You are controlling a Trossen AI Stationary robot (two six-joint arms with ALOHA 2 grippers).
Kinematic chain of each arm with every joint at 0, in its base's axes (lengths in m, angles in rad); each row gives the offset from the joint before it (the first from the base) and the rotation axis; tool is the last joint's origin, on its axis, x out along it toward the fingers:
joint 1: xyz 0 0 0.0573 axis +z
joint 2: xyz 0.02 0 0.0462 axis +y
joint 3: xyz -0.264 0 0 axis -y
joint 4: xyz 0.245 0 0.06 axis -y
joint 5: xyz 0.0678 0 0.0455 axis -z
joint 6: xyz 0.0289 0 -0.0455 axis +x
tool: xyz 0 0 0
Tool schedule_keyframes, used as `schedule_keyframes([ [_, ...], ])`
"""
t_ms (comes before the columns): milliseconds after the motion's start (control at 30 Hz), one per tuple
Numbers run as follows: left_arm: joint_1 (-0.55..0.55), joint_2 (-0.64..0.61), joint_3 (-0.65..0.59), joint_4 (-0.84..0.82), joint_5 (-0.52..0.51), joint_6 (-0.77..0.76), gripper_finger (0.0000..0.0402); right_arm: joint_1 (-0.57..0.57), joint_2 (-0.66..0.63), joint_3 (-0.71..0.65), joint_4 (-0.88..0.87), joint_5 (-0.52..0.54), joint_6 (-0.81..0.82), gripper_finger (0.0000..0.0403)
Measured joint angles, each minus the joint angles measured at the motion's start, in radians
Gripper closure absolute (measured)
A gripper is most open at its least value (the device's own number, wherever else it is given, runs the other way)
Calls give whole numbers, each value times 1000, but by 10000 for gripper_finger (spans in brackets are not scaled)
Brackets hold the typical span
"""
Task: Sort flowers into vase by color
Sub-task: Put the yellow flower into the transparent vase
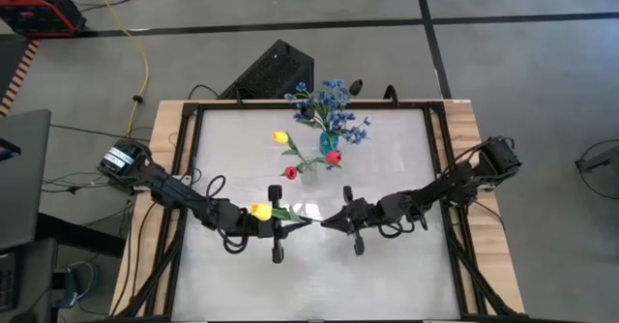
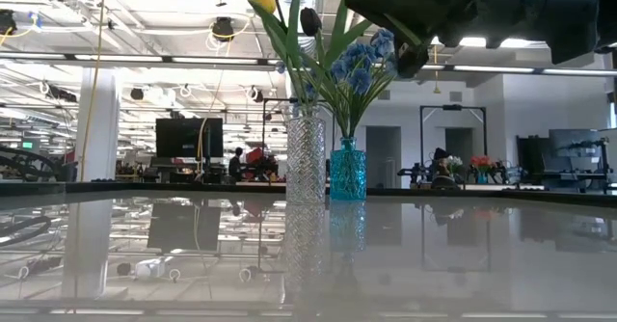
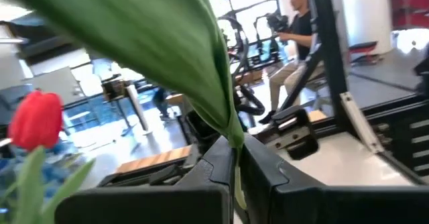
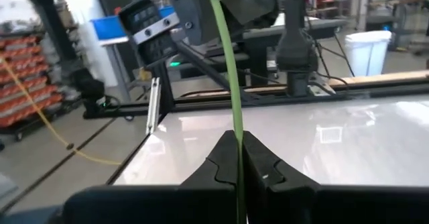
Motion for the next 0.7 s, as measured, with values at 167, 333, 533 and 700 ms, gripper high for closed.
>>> schedule_keyframes([
  [167,-2,0,0,2,-32,21,401,-7,0,0,7,14,63,366],
  [333,-2,30,2,94,-34,38,401,-12,0,0,64,49,60,369],
  [533,-2,81,2,241,-12,84,401,-9,1,0,163,51,-49,377],
  [700,5,82,2,277,16,78,401,5,1,0,190,37,-86,369],
])
